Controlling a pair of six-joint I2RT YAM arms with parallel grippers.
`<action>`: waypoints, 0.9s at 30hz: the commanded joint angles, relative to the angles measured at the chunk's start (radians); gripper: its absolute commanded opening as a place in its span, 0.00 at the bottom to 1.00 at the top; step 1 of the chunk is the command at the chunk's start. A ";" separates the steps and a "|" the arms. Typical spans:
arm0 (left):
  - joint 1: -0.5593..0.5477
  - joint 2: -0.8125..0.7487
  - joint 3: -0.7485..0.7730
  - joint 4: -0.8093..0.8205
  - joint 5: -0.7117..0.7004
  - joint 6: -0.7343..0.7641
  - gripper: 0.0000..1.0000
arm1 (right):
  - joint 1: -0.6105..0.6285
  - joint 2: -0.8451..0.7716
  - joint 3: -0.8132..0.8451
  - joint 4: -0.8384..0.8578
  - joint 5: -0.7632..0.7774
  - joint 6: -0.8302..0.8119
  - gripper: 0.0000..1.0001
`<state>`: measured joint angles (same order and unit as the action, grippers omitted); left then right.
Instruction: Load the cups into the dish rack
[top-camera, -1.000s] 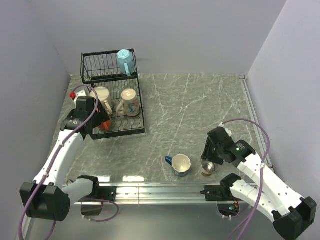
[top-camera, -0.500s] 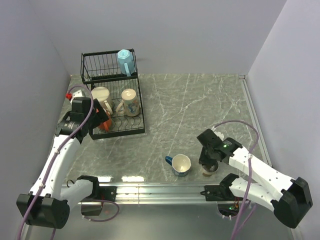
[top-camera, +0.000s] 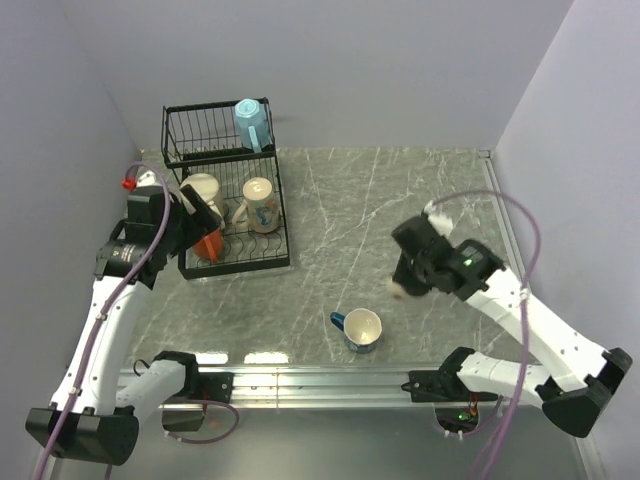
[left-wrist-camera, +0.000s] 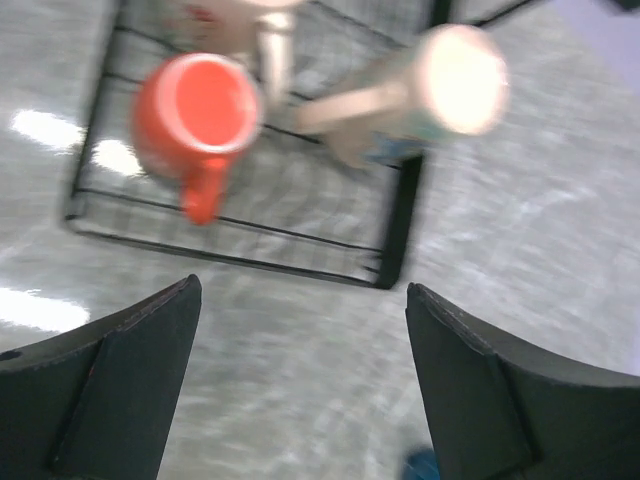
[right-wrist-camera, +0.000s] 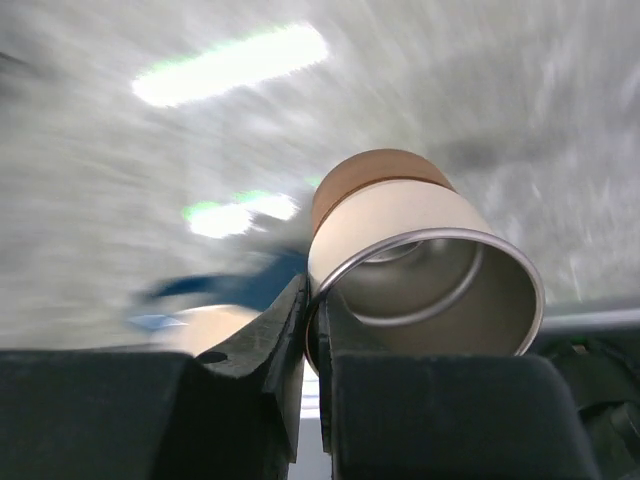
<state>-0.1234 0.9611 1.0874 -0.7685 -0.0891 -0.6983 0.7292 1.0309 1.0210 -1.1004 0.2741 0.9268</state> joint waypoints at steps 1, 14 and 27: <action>-0.002 -0.015 0.100 0.052 0.193 -0.033 0.90 | 0.007 0.030 0.249 -0.038 0.108 -0.072 0.00; -0.002 -0.153 -0.263 0.987 0.962 -0.686 0.99 | -0.013 -0.031 0.256 0.842 -0.608 0.003 0.00; -0.028 -0.242 -0.491 1.382 0.960 -1.046 0.99 | -0.001 0.086 0.105 1.432 -0.875 0.276 0.00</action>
<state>-0.1413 0.7353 0.6056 0.4343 0.8513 -1.6367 0.7204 1.1080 1.1267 0.0978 -0.5194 1.1275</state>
